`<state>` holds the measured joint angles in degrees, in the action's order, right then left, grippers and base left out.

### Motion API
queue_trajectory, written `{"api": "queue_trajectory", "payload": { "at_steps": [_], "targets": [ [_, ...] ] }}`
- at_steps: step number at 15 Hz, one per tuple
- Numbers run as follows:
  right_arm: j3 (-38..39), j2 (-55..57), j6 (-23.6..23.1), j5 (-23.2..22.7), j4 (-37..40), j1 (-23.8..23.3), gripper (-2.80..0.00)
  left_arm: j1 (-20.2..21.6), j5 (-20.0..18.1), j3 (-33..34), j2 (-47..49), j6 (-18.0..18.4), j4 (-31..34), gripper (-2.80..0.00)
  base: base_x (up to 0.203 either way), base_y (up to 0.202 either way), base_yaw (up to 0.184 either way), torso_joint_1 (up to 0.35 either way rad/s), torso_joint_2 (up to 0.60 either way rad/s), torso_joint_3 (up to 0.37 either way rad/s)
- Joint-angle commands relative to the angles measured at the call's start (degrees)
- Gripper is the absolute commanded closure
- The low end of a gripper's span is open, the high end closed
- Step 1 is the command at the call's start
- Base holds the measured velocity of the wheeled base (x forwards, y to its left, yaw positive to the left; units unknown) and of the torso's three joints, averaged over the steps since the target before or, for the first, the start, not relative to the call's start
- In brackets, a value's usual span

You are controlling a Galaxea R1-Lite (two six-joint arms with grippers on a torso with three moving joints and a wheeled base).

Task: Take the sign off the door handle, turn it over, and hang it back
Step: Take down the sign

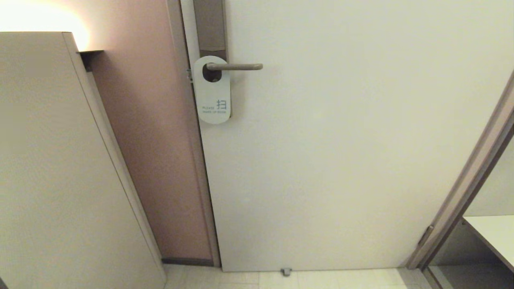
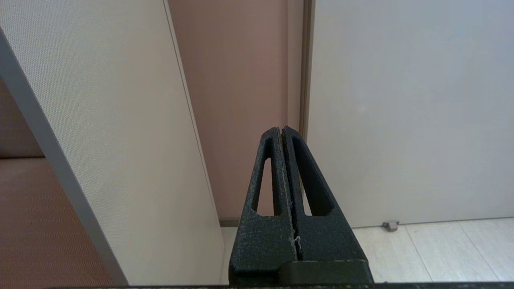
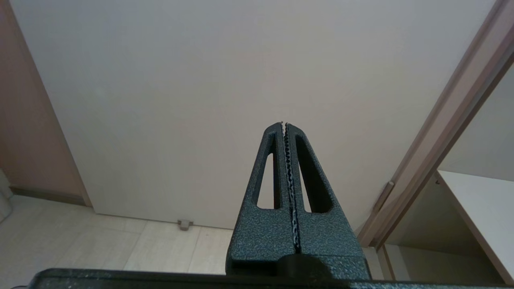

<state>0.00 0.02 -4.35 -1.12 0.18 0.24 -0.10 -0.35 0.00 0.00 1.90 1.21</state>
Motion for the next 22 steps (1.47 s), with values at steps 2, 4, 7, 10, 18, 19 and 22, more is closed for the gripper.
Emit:
{"api": "queue_trajectory", "payload": {
  "at_steps": [2, 4, 7, 10, 18, 19, 22],
  "targets": [
    [0.0, -0.02, -0.04, -0.02, -0.01, 0.02, 0.0, 0.01, 0.0, 0.0, 0.0, 0.2, -0.06, 0.0, 0.0, 0.0, 0.0, 0.0, 0.0, 0.0],
    [0.0, -0.02, -0.04, -0.02, -0.01, 0.02, 0.0, 0.01, 0.0, -0.09, 0.0, 0.21, 0.01, 0.0, 0.0, 0.0, 0.0, 0.0, 0.0, 0.0],
    [0.0, -0.02, -0.04, -0.02, -0.01, 0.02, 0.0, 0.01, -0.09, -0.09, 0.0, 0.3, 0.02, 0.0, 0.0, 0.0, 0.0, 0.0, 0.0, 0.0],
    [0.0, -0.02, -0.04, -0.02, -0.01, 0.02, 0.0, 0.01, -0.4, -0.09, 0.0, 0.61, 0.11, 0.0, 0.0, 0.0, 0.0, 0.0, 0.0, 0.0],
    [0.0, -0.02, -0.04, -0.02, -0.01, 0.02, 0.0, 0.01, -0.26, -0.09, 0.0, 0.82, 0.02, 0.0, 0.0, 0.0, 0.0, 0.0, 0.0, 0.0],
    [0.0, -0.02, -0.04, -0.02, -0.01, 0.02, 0.0, 0.01, -0.26, -0.09, 0.0, 1.03, 0.02, 0.0, 0.0, 0.0, 0.0, 0.0, 0.0, 0.0],
    [0.0, -0.02, -0.04, -0.02, -0.01, 0.02, 0.0, 0.01, -0.3, -0.06, 0.0, 0.91, -0.06, 0.0, 0.0, 0.0, 0.0, 0.0, 0.0, 0.0]
  ]
}}
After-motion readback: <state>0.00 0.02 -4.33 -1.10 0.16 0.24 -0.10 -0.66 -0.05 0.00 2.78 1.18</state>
